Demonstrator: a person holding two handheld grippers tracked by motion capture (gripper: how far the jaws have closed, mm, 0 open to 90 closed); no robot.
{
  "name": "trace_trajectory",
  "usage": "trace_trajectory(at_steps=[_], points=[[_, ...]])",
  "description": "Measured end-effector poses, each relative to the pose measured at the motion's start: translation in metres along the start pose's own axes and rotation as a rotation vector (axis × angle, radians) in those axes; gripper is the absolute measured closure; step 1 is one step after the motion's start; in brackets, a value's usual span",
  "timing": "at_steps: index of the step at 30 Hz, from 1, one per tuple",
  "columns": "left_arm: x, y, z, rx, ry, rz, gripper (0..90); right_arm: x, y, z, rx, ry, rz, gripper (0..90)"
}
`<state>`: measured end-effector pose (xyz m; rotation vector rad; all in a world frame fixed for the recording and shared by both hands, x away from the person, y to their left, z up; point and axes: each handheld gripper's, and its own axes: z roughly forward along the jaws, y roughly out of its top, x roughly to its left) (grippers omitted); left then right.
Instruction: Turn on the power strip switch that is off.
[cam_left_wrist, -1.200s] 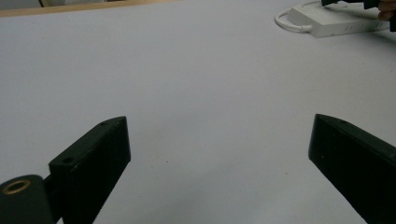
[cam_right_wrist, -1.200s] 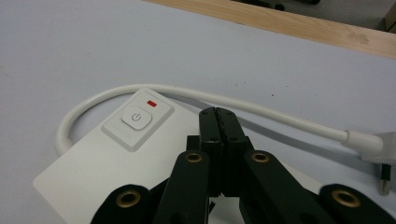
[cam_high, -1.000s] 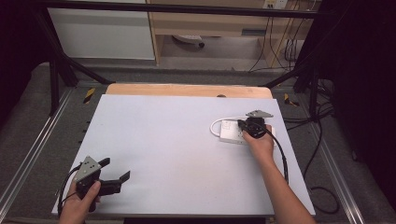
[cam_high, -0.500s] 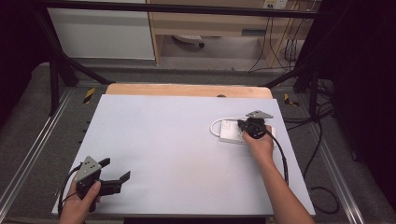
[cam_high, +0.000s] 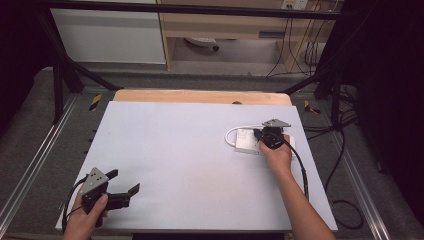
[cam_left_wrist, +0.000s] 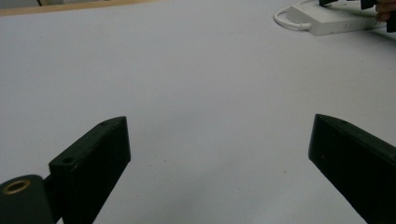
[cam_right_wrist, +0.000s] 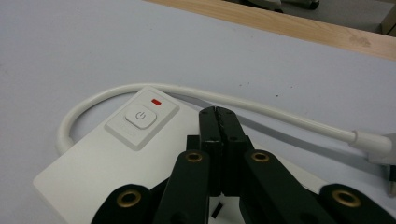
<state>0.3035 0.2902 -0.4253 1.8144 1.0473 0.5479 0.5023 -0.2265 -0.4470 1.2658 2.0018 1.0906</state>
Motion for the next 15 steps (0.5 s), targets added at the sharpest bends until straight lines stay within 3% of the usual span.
trace_trajectory(at_steps=[15], points=[[0.0004,-0.0001,-0.0002,0.000,-0.002,0.000,5.7,0.0008,0.0002,0.0009,-0.003,0.001,0.005,90.0]])
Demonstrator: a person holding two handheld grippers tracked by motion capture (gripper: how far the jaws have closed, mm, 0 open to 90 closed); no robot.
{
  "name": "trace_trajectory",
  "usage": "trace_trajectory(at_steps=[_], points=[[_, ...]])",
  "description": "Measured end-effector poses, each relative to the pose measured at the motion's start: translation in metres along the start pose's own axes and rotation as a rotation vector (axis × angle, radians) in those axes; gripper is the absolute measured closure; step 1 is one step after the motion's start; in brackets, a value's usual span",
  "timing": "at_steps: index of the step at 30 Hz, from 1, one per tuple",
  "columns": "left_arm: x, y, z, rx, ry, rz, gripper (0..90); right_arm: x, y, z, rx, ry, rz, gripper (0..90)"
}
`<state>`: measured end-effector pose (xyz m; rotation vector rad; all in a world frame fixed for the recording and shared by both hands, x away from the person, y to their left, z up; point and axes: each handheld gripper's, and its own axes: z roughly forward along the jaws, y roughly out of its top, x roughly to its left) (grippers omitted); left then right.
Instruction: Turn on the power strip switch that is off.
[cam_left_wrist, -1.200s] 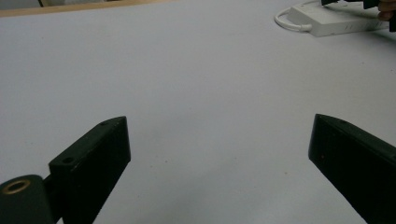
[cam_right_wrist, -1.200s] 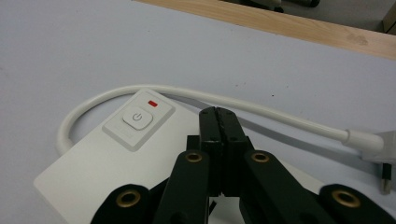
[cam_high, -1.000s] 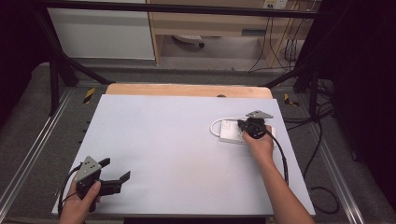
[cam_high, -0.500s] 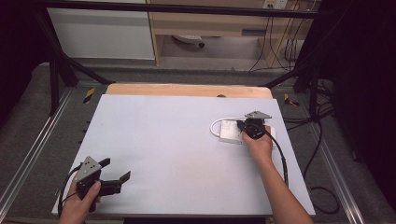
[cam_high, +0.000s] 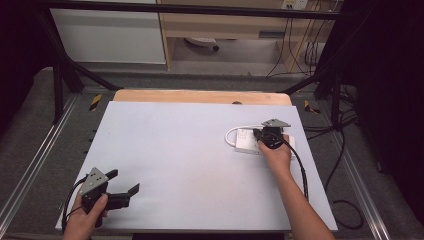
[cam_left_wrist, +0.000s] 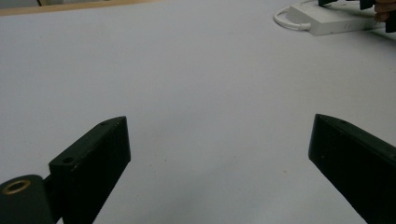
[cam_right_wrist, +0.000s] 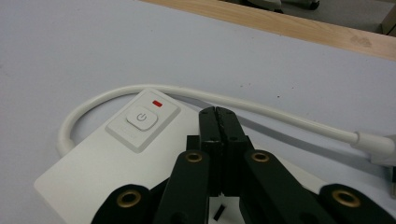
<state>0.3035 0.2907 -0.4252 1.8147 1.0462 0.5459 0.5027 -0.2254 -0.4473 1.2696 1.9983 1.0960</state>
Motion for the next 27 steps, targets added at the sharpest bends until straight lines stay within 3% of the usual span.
trace_trajectory(at_steps=[27], points=[[-0.0004,0.0001,-0.0009,-0.001,0.003,0.010,5.7,-0.0025,0.0038,-0.0027,0.009,-0.011,-0.006,90.0]])
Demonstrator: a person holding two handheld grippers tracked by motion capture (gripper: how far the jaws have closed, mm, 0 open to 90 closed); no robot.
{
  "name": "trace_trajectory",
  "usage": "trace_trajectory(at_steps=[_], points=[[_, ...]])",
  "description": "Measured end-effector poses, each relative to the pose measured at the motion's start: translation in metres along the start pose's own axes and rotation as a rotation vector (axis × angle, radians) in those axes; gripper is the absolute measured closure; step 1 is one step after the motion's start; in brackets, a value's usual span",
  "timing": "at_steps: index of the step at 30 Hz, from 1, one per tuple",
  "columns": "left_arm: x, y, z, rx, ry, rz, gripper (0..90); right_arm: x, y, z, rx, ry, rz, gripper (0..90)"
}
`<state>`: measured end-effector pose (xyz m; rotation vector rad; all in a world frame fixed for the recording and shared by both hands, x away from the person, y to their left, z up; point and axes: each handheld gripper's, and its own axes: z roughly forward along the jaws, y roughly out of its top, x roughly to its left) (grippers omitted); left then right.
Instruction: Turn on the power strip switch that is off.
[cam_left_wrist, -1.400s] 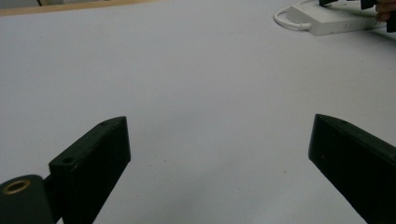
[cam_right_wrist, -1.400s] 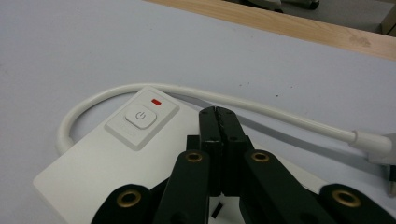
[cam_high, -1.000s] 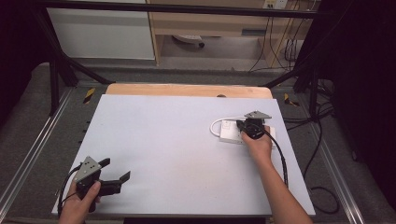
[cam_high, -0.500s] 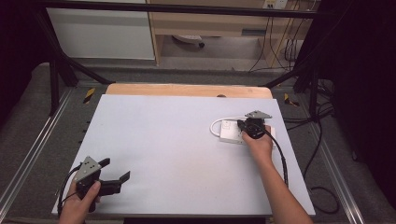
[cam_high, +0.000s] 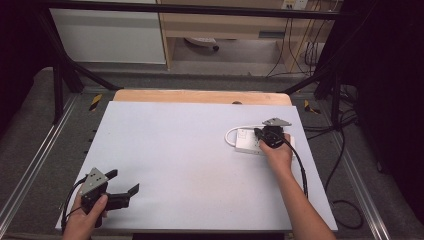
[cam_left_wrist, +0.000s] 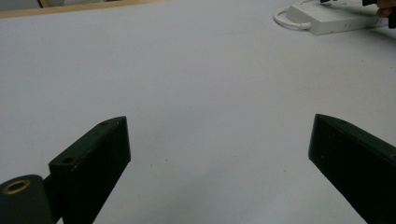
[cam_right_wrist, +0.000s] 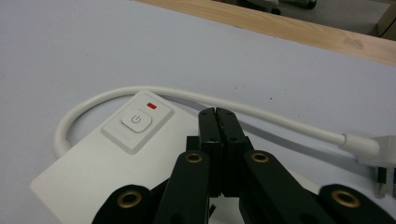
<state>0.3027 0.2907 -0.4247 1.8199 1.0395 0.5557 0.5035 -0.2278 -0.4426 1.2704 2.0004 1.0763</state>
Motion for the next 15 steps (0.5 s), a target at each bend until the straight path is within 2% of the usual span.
trace_trajectory(at_steps=[15], points=[[0.0001,0.0000,0.0009,0.006,0.003,0.003,5.7,-0.0032,0.0079,-0.0092,-0.031,0.014,0.016,90.0]])
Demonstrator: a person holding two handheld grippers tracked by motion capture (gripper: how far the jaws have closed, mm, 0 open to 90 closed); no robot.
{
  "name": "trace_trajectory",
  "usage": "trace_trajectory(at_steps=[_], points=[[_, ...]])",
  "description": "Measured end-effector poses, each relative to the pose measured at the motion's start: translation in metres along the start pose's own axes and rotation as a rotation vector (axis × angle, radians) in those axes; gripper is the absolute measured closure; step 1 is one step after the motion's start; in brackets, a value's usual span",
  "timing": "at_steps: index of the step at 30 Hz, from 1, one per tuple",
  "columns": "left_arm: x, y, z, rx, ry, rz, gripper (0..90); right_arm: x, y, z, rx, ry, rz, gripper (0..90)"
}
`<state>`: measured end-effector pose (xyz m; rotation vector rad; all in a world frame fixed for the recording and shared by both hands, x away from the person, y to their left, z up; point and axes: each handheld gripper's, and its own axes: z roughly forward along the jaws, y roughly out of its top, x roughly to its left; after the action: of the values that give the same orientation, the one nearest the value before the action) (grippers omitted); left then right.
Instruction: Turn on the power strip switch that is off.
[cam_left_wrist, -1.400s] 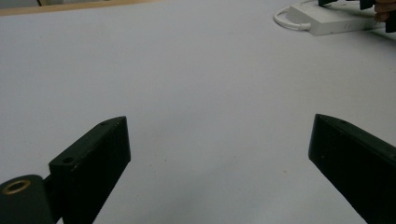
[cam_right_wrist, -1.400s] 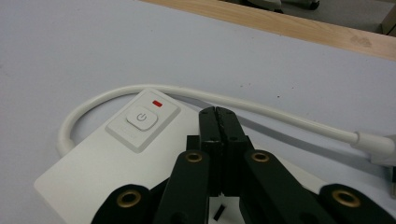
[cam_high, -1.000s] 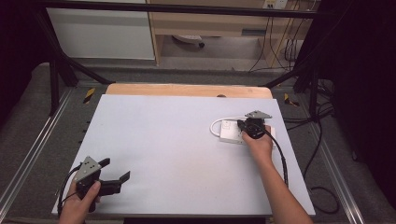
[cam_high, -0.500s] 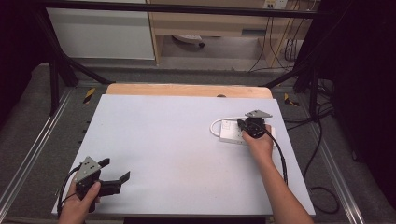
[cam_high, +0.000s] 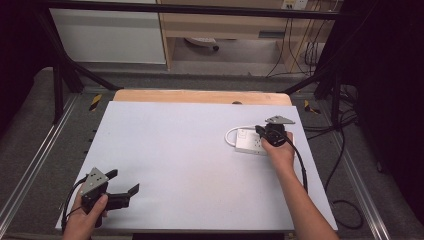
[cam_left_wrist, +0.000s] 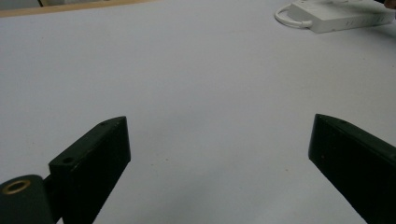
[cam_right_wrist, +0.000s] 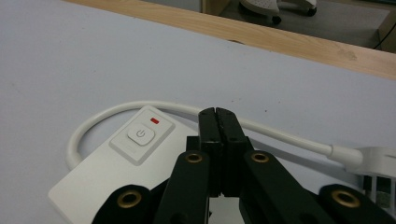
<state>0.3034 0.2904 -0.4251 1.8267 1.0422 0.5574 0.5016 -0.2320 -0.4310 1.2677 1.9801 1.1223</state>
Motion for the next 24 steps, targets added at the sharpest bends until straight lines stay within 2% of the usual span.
trace_trajectory(at_steps=[8,16,21,24], points=[[0.000,0.000,0.001,0.005,-0.001,-0.003,5.7,-0.004,0.002,-0.003,-0.003,0.003,0.020,89.9],[0.000,0.000,0.001,0.004,0.000,-0.002,5.7,-0.005,0.008,-0.008,-0.032,0.036,0.065,77.4],[0.000,0.000,0.001,0.006,-0.002,-0.002,5.7,-0.002,0.010,-0.011,-0.040,0.046,0.053,66.7],[0.000,0.000,0.001,0.006,0.000,-0.003,5.7,0.001,0.010,-0.011,-0.047,0.049,0.031,60.1]])
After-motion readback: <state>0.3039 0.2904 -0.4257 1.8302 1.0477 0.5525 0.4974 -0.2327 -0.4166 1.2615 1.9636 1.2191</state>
